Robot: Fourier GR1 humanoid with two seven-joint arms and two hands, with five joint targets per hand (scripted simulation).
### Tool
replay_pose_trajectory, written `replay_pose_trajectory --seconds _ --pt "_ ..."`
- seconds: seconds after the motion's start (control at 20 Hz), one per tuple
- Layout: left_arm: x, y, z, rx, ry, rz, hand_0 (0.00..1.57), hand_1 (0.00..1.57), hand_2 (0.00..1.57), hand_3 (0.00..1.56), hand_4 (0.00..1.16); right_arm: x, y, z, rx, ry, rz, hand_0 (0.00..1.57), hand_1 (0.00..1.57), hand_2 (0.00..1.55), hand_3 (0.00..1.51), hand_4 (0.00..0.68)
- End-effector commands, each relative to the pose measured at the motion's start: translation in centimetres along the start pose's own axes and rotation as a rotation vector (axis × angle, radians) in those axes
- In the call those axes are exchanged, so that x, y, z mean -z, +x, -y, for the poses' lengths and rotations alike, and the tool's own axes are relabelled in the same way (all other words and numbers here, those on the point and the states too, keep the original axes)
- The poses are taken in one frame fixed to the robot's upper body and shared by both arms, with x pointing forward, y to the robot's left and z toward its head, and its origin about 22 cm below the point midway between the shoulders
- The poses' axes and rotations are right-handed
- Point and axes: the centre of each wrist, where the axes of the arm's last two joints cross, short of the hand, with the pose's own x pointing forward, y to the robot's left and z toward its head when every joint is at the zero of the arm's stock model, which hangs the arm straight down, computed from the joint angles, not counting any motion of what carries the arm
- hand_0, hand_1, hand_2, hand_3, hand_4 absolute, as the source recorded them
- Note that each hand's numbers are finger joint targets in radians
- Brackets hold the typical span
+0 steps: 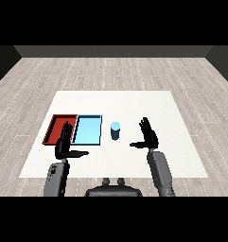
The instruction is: Pick the blue can and put it in the blue box
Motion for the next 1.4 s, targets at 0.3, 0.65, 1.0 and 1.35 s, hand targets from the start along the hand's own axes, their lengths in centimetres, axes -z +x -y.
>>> replay_pose_trajectory --seconds 0.3,0.65,1.0,1.35 --pt "-0.6 1.4 -1.4 0.011 -0.010 0.011 0.00 0.00 0.00 0.00 0.00 3.1 -3.0 -3.6 0.034 -0.047 -0.049 0.00 0.00 0.00 0.00 0.000" --pt "0.1 -0.4 -1.2 -0.009 0.016 0.009 0.00 0.00 0.00 0.00 0.00 5.5 -4.8 -3.8 0.045 -0.032 -0.061 0.00 0.00 0.00 0.00 0.000" --pt "-0.6 0.2 -1.8 0.011 -0.006 -0.007 0.00 0.00 0.00 0.00 0.00 5.0 -6.7 -6.1 0.071 -0.007 -0.106 0.00 0.00 0.00 0.00 0.000" --pt "0.0 1.4 -1.0 0.003 0.017 0.019 0.00 0.00 0.00 0.00 0.00 5.8 -6.6 -9.0 -0.006 0.014 -0.108 0.00 0.00 0.00 0.00 0.000"
